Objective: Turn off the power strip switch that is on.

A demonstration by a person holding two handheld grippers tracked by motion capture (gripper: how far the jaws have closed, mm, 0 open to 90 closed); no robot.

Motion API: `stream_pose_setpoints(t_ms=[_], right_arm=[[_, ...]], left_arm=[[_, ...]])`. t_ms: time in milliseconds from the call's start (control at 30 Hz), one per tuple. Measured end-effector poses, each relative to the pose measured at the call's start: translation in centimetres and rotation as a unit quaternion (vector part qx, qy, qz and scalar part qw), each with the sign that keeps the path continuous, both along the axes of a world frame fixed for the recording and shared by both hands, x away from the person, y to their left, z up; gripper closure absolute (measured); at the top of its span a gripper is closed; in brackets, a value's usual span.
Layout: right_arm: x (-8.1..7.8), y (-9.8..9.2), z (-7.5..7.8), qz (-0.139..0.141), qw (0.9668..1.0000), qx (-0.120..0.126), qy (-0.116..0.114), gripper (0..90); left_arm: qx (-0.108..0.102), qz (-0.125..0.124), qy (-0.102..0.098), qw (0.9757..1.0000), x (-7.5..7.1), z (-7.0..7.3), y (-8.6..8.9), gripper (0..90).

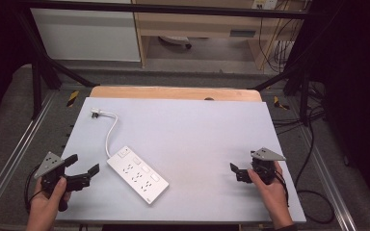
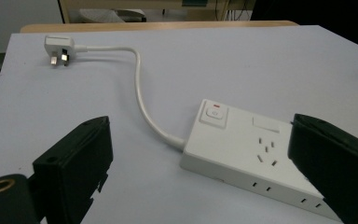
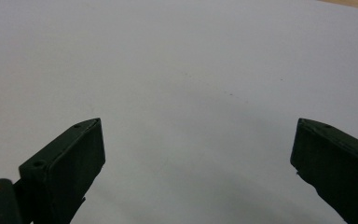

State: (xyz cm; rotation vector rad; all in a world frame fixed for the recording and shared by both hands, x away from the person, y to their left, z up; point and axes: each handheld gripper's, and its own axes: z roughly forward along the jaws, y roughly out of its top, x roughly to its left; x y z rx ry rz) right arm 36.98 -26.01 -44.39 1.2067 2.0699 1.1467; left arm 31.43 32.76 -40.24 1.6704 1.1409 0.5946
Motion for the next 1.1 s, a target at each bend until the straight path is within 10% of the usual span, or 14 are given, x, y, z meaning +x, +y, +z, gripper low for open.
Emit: stream_pose_setpoints(t_ms=[1100], right_arm=[[0.0, 0.1, 0.0, 0.001, 1.0, -0.007, 0.001, 3.4]], left_arm=[[-0.038, -0.022, -0.04, 0.9982, 0.5, 3.0, -1.0, 6.5]])
